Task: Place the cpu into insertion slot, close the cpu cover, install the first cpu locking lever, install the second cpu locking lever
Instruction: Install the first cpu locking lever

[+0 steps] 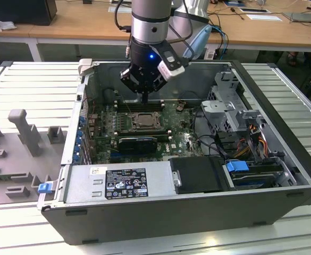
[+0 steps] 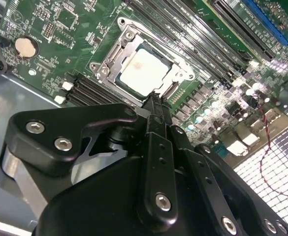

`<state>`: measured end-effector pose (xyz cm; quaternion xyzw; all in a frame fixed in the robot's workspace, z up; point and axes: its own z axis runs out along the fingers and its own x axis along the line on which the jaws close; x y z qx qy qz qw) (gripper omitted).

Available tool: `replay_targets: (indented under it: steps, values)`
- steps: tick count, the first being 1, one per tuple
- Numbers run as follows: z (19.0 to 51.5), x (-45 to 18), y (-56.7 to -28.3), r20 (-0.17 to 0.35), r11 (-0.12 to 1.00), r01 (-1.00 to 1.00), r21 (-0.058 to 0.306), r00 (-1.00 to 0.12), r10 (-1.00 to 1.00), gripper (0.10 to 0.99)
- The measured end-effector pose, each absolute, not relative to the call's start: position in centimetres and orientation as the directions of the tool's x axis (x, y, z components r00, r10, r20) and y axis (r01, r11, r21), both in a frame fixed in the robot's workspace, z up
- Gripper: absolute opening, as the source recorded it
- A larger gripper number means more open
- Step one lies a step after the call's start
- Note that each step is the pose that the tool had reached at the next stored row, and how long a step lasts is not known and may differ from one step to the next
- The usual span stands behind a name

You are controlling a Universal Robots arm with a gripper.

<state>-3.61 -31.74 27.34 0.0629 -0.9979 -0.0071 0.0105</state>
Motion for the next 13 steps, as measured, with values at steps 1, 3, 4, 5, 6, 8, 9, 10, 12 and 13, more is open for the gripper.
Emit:
replay_targets:
  steps: [1,3,4,5,6,8,9,10,12,13]
  values:
    - [27.34,-3.61,-31.74,0.020,0.990,-0.143,0.016,-0.989,-0.144,0.106]
    - [27.34,-3.61,-31.74,0.020,0.986,-0.169,0.016,-0.985,-0.169,0.106]
    - [27.34,-3.61,-31.74,0.020,0.983,-0.182,0.016,-0.983,-0.182,0.106]
    - [27.34,-3.62,-31.74,0.020,0.981,-0.193,0.016,-0.981,-0.193,0.106]
    - [27.34,-3.64,-31.74,0.020,0.979,-0.202,0.015,-0.979,-0.202,0.106]
    - [27.29,-3.96,-31.73,0.019,0.968,-0.252,0.015,-0.967,-0.252,0.106]
    - [27.27,-4.12,-31.73,0.019,0.968,-0.251,0.015,-0.968,-0.251,0.106]
    - [27.26,-4.20,-31.74,0.019,0.969,-0.248,0.015,-0.969,-0.248,0.106]
    - [27.23,-4.26,-31.73,0.019,0.973,-0.230,0.015,-0.973,-0.230,0.106]
    - [27.18,-4.26,-31.72,0.019,0.977,-0.213,0.015,-0.977,-0.214,0.106]
